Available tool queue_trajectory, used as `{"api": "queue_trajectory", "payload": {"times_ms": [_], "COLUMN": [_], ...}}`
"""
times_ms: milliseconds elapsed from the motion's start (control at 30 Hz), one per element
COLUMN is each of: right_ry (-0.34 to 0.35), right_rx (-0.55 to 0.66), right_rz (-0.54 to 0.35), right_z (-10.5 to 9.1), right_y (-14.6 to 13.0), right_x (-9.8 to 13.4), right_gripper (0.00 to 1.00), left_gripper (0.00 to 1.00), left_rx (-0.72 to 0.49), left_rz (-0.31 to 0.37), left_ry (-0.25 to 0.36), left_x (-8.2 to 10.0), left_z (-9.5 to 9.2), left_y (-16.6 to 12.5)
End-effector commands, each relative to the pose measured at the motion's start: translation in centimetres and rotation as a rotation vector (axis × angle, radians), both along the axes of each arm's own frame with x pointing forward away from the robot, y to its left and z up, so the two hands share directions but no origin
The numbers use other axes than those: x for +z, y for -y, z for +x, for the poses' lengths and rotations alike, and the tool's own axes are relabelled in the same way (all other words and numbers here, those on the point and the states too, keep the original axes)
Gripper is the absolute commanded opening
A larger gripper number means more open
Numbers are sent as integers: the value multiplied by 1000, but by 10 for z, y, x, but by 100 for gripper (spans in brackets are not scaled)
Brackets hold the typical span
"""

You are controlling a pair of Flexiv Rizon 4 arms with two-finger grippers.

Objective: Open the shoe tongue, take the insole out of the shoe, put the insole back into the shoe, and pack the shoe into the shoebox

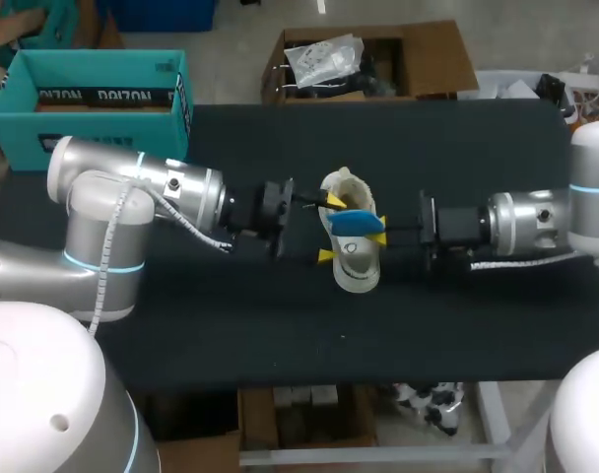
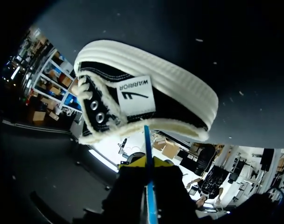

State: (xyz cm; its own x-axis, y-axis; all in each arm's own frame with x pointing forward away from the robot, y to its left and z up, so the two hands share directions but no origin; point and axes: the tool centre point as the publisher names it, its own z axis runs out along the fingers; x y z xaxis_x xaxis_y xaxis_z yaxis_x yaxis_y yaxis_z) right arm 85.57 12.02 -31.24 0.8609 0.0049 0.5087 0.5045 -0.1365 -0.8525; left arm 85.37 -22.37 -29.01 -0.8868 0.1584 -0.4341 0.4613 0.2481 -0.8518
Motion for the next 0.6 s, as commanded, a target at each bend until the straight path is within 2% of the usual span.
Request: {"api": "queue_trajectory", "payload": {"times_ms": [33, 67, 100, 167, 233, 267, 300, 433, 533, 600], "right_ry": [-2, -2, -5, -11, -15, -15, -13, -10, -8, -2], "right_rx": [13, 12, 9, 5, 2, 2, -1, -5, -9, -13], "right_rz": [29, 30, 33, 35, 35, 37, 39, 45, 48, 52], "right_z": [6, 7, 7, 8, 8, 8, 7, 6, 5, 4], "right_y": [-1, 0, 0, 1, 0, 0, 0, 0, 1, 1], "right_x": [-9, -10, -11, -13, -14, -15, -16, -17, -18, -18], "right_gripper": [0, 0, 0, 0, 0, 0, 0, 0, 0, 0], "left_gripper": [69, 64, 53, 46, 32, 29, 27, 32, 28, 39], "left_rx": [-14, -14, -17, -20, -21, -29, -28, -39, -44, -50], "left_rz": [-7, -7, -5, -3, 2, 9, 12, 21, 28, 33], "left_ry": [0, 1, 2, 5, 9, 12, 14, 11, 11, 9], "left_x": [-8, -9, -9, -10, -10, -10, -10, -12, -13, -14], "left_z": [8, 10, 11, 12, 12, 12, 12, 11, 10, 10], "left_y": [5, 5, 5, 5, 5, 5, 6, 5, 5, 5]}}
